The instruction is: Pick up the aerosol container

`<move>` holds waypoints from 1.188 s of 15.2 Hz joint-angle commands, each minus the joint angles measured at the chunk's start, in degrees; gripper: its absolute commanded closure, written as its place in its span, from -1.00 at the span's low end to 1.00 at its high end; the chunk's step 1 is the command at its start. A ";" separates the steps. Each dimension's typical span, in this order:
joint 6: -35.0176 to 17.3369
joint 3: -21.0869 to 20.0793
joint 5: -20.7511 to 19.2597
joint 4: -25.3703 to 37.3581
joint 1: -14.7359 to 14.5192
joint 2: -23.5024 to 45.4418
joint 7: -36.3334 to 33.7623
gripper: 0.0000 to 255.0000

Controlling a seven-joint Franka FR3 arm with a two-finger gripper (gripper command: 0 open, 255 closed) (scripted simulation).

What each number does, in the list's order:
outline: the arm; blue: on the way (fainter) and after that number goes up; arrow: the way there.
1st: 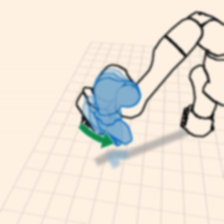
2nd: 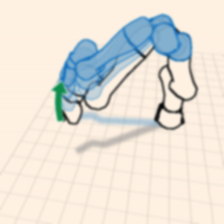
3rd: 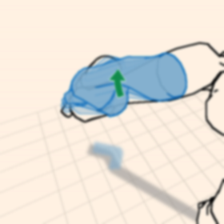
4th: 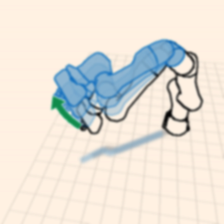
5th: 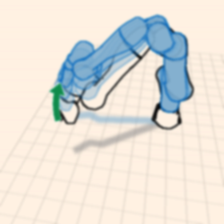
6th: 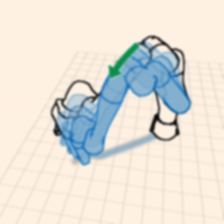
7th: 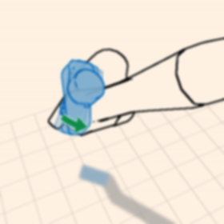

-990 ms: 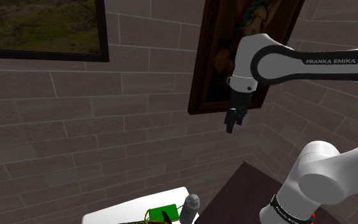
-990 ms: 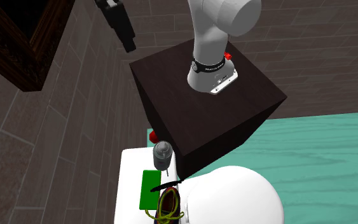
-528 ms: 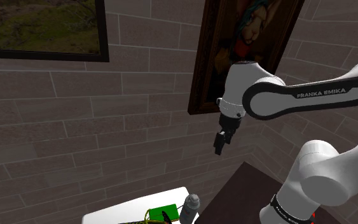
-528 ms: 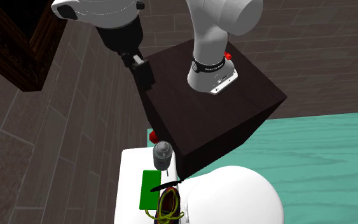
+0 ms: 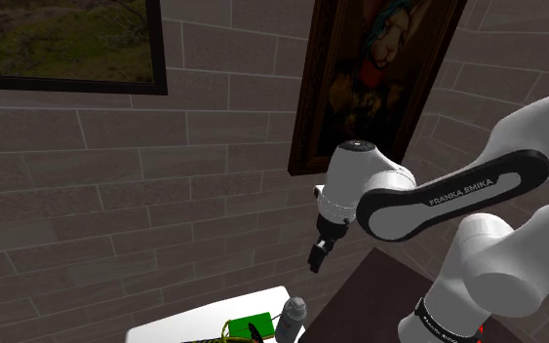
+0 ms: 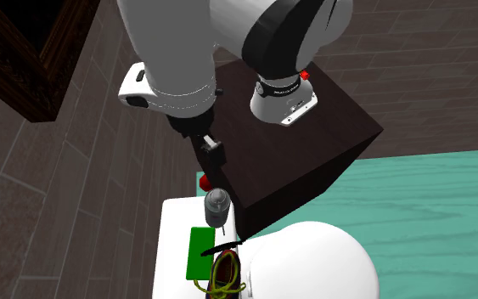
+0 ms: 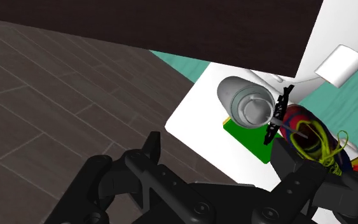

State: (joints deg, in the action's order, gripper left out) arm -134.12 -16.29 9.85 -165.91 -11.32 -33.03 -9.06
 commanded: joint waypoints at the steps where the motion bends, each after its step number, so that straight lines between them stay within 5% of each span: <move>1: -6.62 -2.16 0.40 -1.30 -0.73 4.21 -1.15 -1.00; 5: -19.52 -7.59 -1.75 -1.61 0.09 15.11 -5.39 -1.00; 7: -25.84 -11.40 -6.28 -1.05 2.80 21.28 -9.76 -1.00; 9: -31.23 -16.26 -16.76 0.07 8.41 27.55 -18.21 -1.00; 13: -34.57 -17.62 -34.38 1.30 14.25 33.62 -31.03 -1.00; 16: -35.59 -13.25 -50.83 3.41 13.62 38.54 -43.37 -1.00; 18: -35.78 -11.50 -53.30 3.83 12.38 39.38 -45.30 -1.00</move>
State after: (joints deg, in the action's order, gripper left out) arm -169.70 -28.88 -40.69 -162.41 1.65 5.58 -52.23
